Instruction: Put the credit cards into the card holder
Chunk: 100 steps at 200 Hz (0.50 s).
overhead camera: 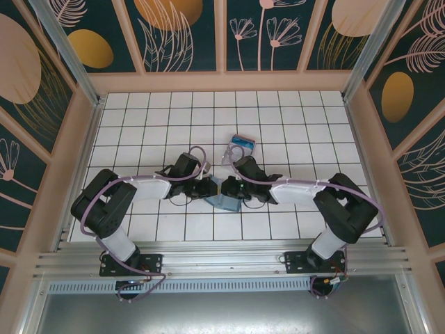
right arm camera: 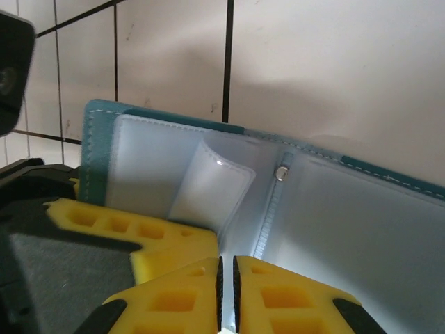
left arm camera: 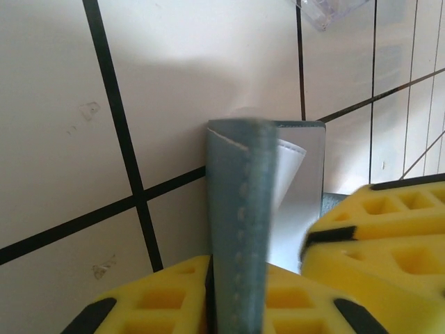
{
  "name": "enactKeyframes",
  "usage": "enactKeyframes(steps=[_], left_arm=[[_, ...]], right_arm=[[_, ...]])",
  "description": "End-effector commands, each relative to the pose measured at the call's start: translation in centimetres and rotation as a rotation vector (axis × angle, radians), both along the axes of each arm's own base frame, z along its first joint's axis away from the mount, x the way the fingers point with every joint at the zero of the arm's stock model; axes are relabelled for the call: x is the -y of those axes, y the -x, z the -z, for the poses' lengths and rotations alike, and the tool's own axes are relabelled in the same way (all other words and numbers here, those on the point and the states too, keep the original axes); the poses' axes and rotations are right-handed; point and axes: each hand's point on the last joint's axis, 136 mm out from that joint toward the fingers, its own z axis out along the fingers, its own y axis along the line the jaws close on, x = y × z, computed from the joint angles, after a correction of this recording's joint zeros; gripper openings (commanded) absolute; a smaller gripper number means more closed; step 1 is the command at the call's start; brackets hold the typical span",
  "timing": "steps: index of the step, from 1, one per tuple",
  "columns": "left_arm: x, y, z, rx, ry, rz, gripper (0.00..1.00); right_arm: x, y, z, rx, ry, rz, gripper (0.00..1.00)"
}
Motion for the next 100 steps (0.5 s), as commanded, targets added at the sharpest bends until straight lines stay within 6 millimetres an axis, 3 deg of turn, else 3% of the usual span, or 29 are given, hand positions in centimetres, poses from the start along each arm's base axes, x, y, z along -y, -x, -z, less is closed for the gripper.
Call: enactKeyframes(steps=[1, 50, 81, 100], left_arm=[[0.3, 0.3, 0.0, 0.003, 0.02, 0.01, 0.24], [-0.5, 0.7, 0.8, 0.002, -0.024, 0.002, 0.52], [-1.7, 0.2, 0.8, 0.039, -0.104, -0.012, 0.64], [-2.7, -0.5, 0.9, 0.052, -0.143, -0.025, 0.66]], right_arm=[[-1.2, -0.1, 0.3, -0.002, -0.008, -0.026, 0.16], [-1.9, -0.2, 1.4, -0.017, -0.012, -0.039, 0.16], [-1.7, 0.1, 2.1, -0.032, 0.001, -0.041, 0.16], [-1.2, 0.2, 2.9, -0.036, 0.048, -0.036, 0.16]])
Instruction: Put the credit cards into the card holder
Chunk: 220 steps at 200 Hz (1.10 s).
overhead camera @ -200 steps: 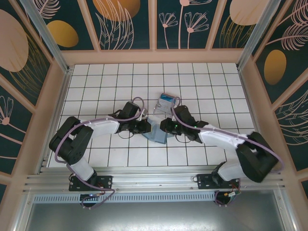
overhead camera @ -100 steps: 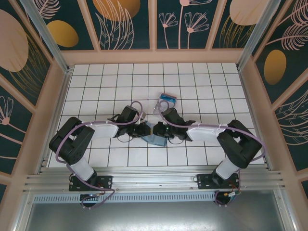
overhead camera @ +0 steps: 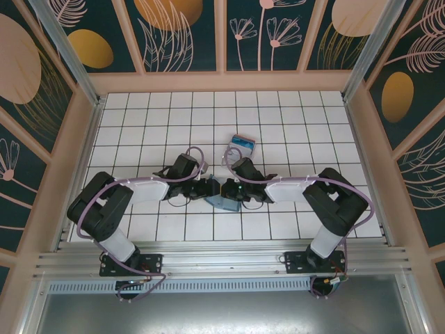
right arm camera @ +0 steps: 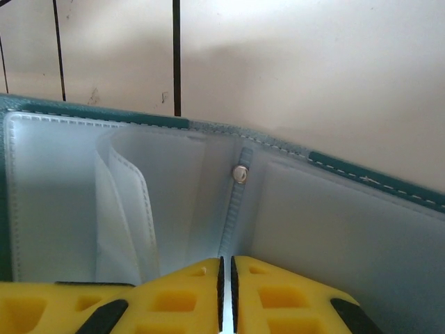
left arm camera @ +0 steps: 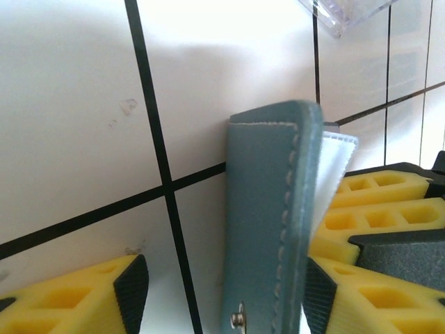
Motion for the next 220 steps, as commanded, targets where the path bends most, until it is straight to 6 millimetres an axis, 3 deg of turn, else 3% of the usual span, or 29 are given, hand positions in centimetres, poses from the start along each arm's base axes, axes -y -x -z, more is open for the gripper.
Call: enactKeyframes(steps=[1, 27, 109, 179, 220], left_arm=[[-1.6, -0.5, 0.8, 0.021, -0.095, -0.004, 0.66], [-3.1, -1.5, 0.8, 0.035, -0.138, -0.027, 0.66], [-7.3, -3.6, -0.3, 0.084, -0.246, -0.104, 0.67], [-3.7, -3.9, -5.0, 0.108, 0.015, -0.083, 0.69], [-3.1, -2.3, -3.5, 0.071, 0.045, -0.012, 0.67]], right_arm=[[-1.1, 0.1, 0.7, 0.008, 0.017, -0.031, 0.15], [-0.5, 0.3, 1.8, 0.001, 0.084, -0.031, 0.16], [-0.3, 0.5, 1.9, 0.006, 0.168, -0.045, 0.16], [-0.5, 0.6, 1.9, 0.006, 0.181, -0.054, 0.16], [-1.5, 0.6, 1.9, 0.002, 0.179, -0.073, 0.18]])
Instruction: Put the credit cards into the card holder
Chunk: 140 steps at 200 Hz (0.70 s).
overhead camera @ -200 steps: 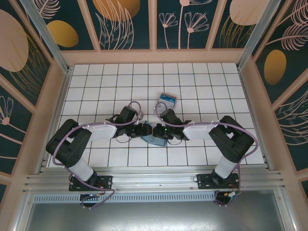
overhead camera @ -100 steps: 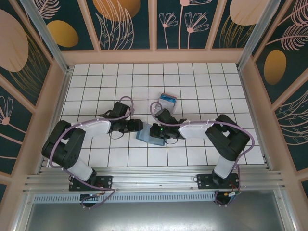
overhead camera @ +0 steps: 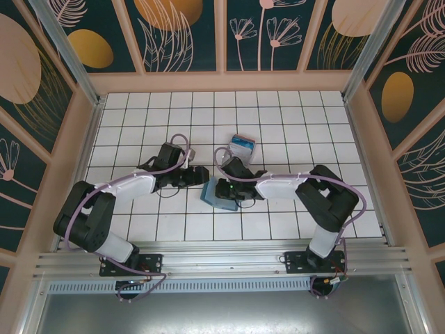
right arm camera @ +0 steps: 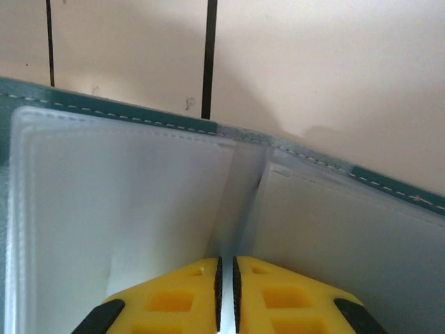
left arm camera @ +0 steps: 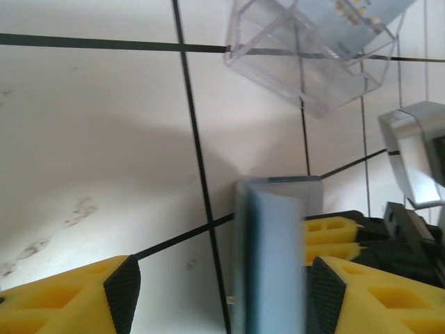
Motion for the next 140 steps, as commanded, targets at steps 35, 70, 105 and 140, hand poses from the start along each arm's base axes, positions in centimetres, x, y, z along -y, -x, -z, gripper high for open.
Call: enactKeyframes(steps=[35, 70, 105, 140], left_arm=[[0.7, 2.4, 1.2, -0.015, -0.003, 0.093, 0.68], [0.3, 2.8, 2.9, -0.04, -0.065, 0.103, 0.65], [0.0, 2.7, 3.4, -0.035, -0.085, 0.096, 0.41], [0.0, 2.6, 3.8, -0.034, -0.086, 0.089, 0.15]], right_arm=[[0.1, 0.9, 2.0, -0.044, 0.081, -0.032, 0.19], [-0.2, 0.9, 1.9, -0.045, 0.078, -0.035, 0.19], [0.1, 0.9, 1.9, -0.045, 0.089, -0.028, 0.19], [0.8, 0.9, 1.2, -0.019, 0.078, 0.001, 0.19]])
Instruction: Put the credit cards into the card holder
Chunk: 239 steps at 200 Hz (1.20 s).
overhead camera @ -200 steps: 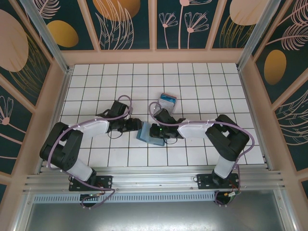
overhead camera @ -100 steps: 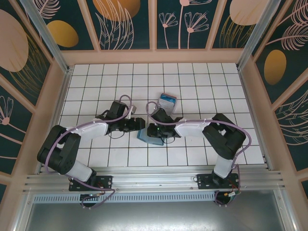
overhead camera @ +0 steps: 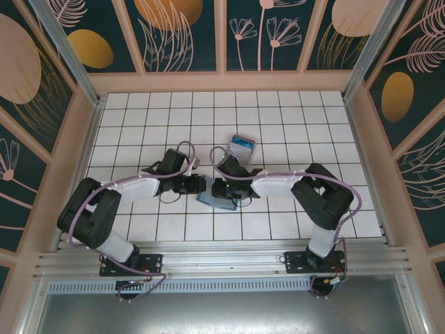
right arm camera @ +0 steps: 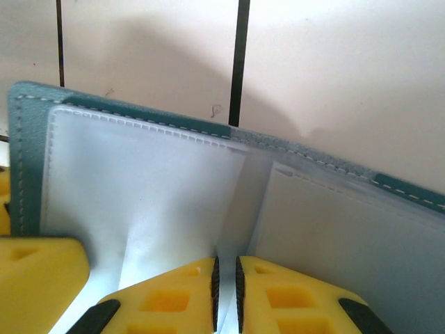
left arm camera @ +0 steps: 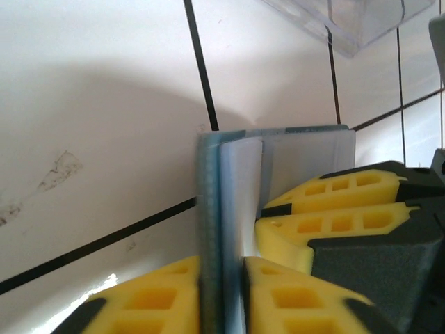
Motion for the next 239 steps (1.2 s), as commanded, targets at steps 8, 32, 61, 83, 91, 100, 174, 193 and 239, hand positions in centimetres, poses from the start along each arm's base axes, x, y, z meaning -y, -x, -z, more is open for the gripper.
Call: enactKeyframes(steps=[8, 32, 61, 83, 91, 100, 174, 193, 239], left_arm=[[-0.5, 0.3, 1.2, -0.003, -0.027, -0.008, 0.11], [-1.0, 0.1, 1.2, 0.009, -0.035, -0.046, 0.06], [-0.9, -0.1, 1.1, 0.016, -0.018, -0.068, 0.04], [-0.7, 0.0, 1.1, 0.009, -0.001, -0.068, 0.05], [-0.7, 0.1, 1.2, 0.006, 0.005, -0.069, 0.05], [-0.5, 0.2, 1.1, 0.004, 0.022, -0.071, 0.05], [-0.1, -0.1, 0.2, 0.029, 0.058, -0.065, 0.1], [-0.1, -0.1, 0.1, 0.034, 0.058, -0.063, 0.1], [0.3, -0.6, -0.3, 0.042, 0.069, -0.062, 0.11]], right_arm=[[2.1, 1.0, 0.7, -0.001, 0.057, 0.023, 0.2], [3.4, 1.0, -0.1, 0.026, 0.067, 0.057, 0.21], [4.9, 0.9, -0.4, 0.029, 0.075, 0.076, 0.22], [5.3, 0.6, -1.3, 0.043, 0.055, 0.086, 0.22], [5.1, 0.3, -2.1, 0.058, 0.033, 0.08, 0.22], [4.9, -0.1, -3.2, 0.077, 0.008, 0.075, 0.22], [13.2, -9.7, -14.8, 0.387, -0.035, 0.21, 0.57], [14.9, -12.1, -15.0, 0.413, 0.019, 0.201, 0.74], [15.0, -15.9, -12.0, 0.402, 0.127, 0.088, 0.8]])
